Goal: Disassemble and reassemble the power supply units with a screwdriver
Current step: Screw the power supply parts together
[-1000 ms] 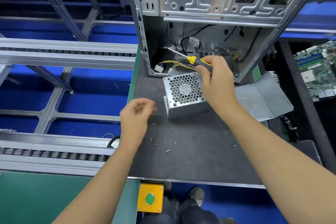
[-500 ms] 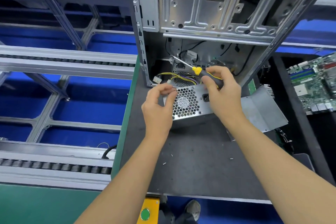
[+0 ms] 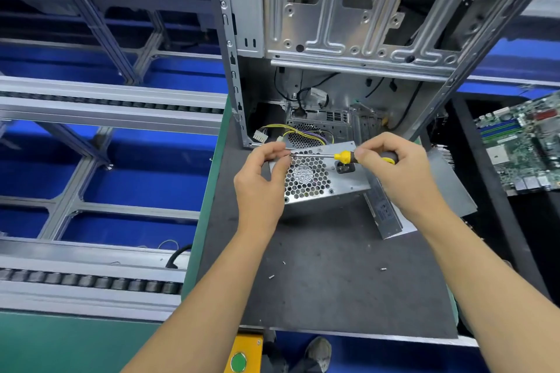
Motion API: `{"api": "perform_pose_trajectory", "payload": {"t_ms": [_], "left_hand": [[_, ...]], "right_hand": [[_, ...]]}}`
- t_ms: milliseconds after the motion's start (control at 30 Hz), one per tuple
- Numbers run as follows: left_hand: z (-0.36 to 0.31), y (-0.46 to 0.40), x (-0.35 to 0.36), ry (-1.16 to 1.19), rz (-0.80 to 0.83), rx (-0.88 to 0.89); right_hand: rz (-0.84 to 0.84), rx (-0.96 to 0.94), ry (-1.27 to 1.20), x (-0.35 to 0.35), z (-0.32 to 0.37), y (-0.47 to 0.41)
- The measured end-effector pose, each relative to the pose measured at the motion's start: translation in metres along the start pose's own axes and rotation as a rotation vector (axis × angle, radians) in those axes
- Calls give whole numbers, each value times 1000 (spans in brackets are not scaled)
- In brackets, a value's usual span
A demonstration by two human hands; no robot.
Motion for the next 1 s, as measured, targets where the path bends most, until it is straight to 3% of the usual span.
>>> {"api": "perform_pose_trajectory", "payload": {"t_ms": [567, 733, 833, 1000], "left_hand": [[0, -1, -1, -76, 41, 23], [-3, -1, 3, -75, 88, 30], [-3, -1, 3, -66, 87, 22], [-3, -1, 2, -71, 70, 30]], "right_hand": [[98, 95, 16, 0, -5, 0], [85, 364, -483, 7, -15, -2], [135, 415, -620, 18, -10, -2], [28, 455, -629, 25, -16, -1]]}}
Point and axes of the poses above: each hand's wrist, its own y-axis away from the middle knuckle, its own x-axis out of the palm, z = x × y, the point moved 7 cm from there along -y, towards the middle knuckle, and after that the axes turned 7 degrees about y, right-handed, at the moved point
